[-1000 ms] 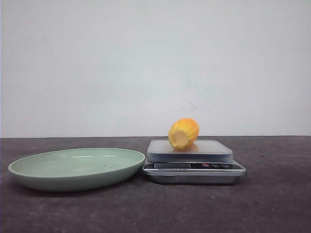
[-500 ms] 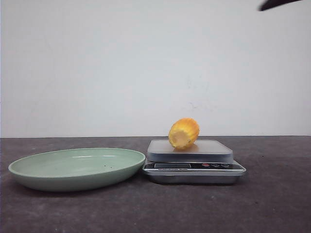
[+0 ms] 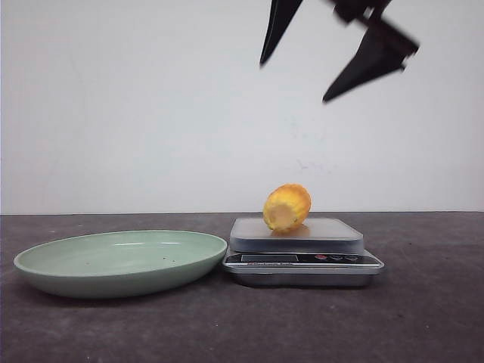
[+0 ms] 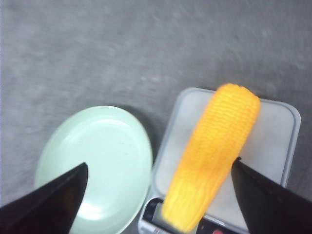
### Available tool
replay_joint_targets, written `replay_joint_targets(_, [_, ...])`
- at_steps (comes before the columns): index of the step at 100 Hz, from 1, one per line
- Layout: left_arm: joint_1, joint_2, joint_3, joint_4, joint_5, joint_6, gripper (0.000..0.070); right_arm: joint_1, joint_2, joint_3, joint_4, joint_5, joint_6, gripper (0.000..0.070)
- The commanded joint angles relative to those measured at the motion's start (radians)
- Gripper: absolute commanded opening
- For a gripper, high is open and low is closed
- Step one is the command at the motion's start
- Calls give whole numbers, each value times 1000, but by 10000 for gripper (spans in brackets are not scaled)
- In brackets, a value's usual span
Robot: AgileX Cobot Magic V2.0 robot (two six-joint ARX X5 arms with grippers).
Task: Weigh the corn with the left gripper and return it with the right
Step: 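Lower the right gripper onto the corn on the scale and close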
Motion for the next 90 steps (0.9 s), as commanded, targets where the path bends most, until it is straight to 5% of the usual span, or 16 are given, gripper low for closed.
replay_joint_targets(1, [-7, -27, -27, -44, -11, 24, 509, 6, 65, 51, -16, 9, 31, 575])
replay_joint_targets(20, [-7, -135, -234, -43, -106, 69, 509, 7, 200, 124, -50, 18, 48, 575])
replay_joint_targets(58, [-7, -225, -447, -43, -85, 27, 509, 10, 330, 128, -156, 96, 103, 567])
replay_joint_targets(79, [-8, -225, -447, -43, -83, 59, 509, 20, 372, 128, -231, 96, 145, 284])
replay_joint_targets(90, [-8, -225, -447, -43, -83, 71, 509, 31, 375, 128, -245, 91, 140, 0])
